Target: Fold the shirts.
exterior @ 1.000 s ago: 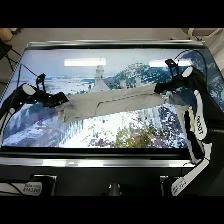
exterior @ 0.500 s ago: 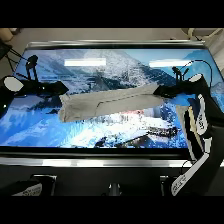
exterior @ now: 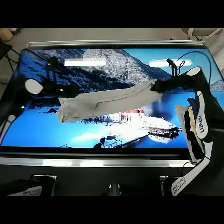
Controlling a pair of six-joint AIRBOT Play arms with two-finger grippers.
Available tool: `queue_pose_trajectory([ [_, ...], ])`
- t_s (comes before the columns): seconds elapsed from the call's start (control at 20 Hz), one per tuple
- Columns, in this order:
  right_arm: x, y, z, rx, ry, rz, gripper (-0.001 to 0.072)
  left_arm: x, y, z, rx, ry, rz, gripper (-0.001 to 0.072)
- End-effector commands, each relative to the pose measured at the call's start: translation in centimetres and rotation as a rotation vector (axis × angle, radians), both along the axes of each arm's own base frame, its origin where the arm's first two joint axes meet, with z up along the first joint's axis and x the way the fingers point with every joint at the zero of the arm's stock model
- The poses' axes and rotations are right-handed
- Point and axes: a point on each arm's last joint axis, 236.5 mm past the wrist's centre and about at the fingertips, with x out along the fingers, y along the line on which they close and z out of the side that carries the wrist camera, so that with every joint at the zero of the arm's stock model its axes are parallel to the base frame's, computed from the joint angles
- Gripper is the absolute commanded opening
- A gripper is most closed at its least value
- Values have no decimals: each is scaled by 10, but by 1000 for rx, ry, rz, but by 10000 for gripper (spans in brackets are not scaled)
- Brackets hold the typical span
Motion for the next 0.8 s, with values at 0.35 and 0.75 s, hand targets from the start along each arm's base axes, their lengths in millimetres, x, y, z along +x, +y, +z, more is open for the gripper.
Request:
queue_pose_trajectory([
  [0.35,-89,73,196,-92,-236,158,24,-2,-145,-96,-348,236,103,25],
  [0.75,-147,106,237,-146,-259,220,25,-24,-234,-82,-451,268,11,25],
])
